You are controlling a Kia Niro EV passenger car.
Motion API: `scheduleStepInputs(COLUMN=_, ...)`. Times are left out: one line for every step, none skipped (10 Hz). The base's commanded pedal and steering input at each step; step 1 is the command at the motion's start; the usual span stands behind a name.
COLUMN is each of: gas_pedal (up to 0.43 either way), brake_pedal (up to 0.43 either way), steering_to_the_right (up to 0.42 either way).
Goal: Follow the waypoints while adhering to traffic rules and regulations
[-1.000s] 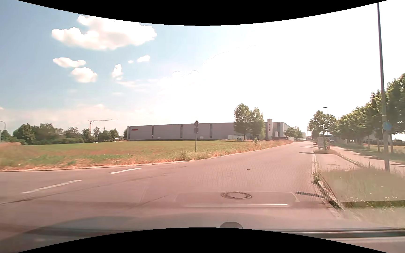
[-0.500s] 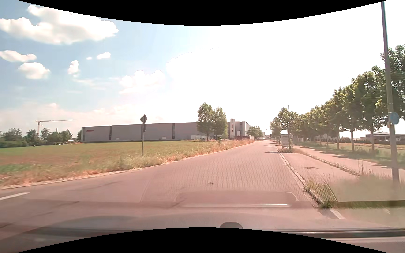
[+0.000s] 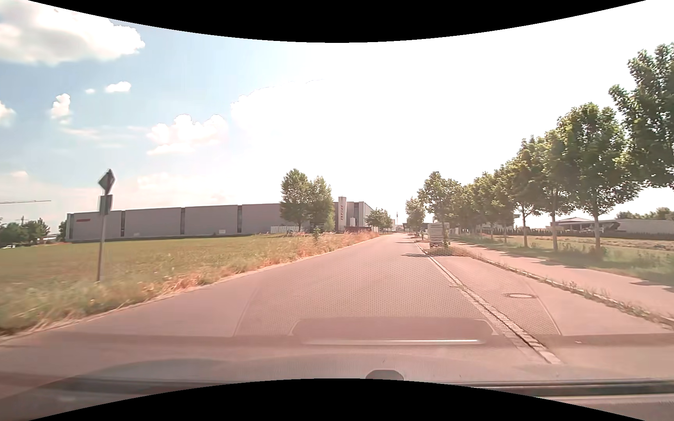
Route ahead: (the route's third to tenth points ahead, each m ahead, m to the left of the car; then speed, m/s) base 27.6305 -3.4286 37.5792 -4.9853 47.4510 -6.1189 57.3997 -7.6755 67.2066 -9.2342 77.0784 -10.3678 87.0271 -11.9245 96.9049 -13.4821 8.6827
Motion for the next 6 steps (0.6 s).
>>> scheduleStepInputs(gas_pedal=0.311, brake_pedal=0.0, steering_to_the_right=0.088)
scheduleStepInputs(gas_pedal=0.311, brake_pedal=0.0, steering_to_the_right=0.073)
scheduleStepInputs(gas_pedal=0.311, brake_pedal=0.0, steering_to_the_right=0.064)
scheduleStepInputs(gas_pedal=0.311, brake_pedal=0.0, steering_to_the_right=0.056)
scheduleStepInputs(gas_pedal=0.311, brake_pedal=0.0, steering_to_the_right=0.047)
scheduleStepInputs(gas_pedal=0.311, brake_pedal=0.0, steering_to_the_right=0.035)
